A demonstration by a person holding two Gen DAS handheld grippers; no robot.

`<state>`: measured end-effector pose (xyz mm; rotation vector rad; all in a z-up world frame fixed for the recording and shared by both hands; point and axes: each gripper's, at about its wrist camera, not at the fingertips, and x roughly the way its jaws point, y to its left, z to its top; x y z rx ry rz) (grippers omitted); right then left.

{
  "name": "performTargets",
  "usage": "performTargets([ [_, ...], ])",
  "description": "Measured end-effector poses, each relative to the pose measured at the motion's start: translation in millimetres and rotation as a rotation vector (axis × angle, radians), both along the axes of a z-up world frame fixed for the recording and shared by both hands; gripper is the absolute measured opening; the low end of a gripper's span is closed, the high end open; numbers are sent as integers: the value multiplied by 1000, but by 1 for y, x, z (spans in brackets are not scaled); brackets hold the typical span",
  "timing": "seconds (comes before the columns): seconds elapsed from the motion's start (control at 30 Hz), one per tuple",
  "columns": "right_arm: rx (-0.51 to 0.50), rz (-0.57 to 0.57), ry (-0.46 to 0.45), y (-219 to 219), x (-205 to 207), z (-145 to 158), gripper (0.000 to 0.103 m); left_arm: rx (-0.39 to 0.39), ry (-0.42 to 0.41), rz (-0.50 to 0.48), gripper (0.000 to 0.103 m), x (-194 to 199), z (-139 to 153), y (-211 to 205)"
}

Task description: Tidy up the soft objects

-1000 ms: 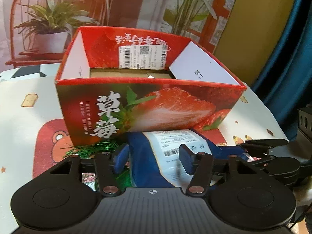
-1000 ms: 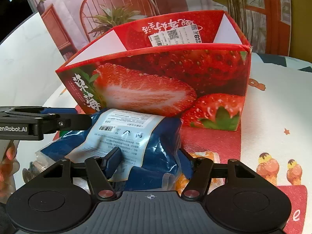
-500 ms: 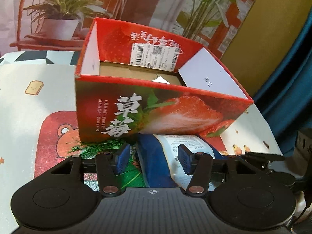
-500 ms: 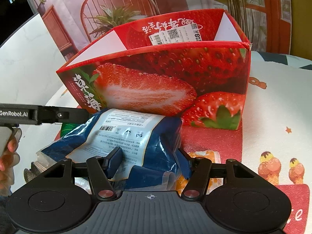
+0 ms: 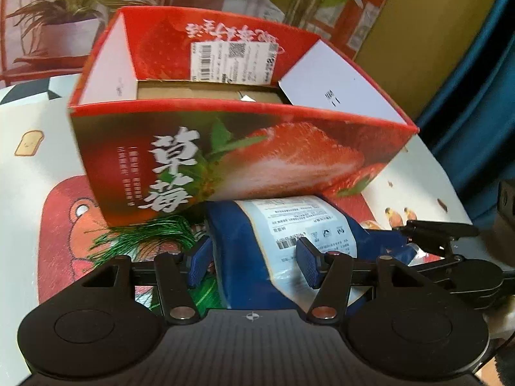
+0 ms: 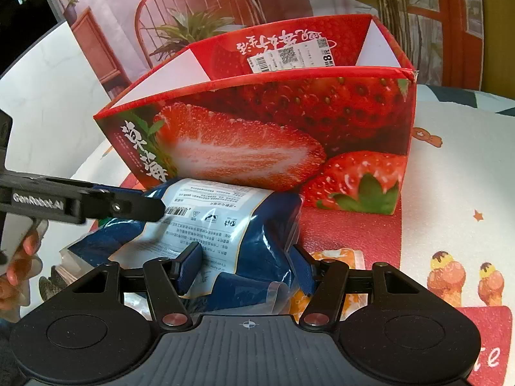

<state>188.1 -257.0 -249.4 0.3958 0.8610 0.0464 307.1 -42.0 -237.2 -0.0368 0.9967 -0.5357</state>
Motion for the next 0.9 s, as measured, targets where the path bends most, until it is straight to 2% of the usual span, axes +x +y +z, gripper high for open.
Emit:
performTargets([
  [0.1, -2, 0, 2, 0, 2, 0, 55, 23, -1, -27, 59, 1, -3, -11],
  [0.17, -10, -3, 3, 3, 2, 2, 53, 41, -14, -34, 55, -2, -2, -15],
  [0.3, -41, -2, -4, 7, 0, 8, 48, 8, -19, -14, 48, -6, 2, -8],
  [0.5, -55, 7, -44, 12, -4, 21, 47, -13, -59, 6, 48, -16, 18, -1],
  [0.9, -94, 12, -152, 15, -17, 68, 46, -74, -178, 24, 48, -36, 68, 2],
])
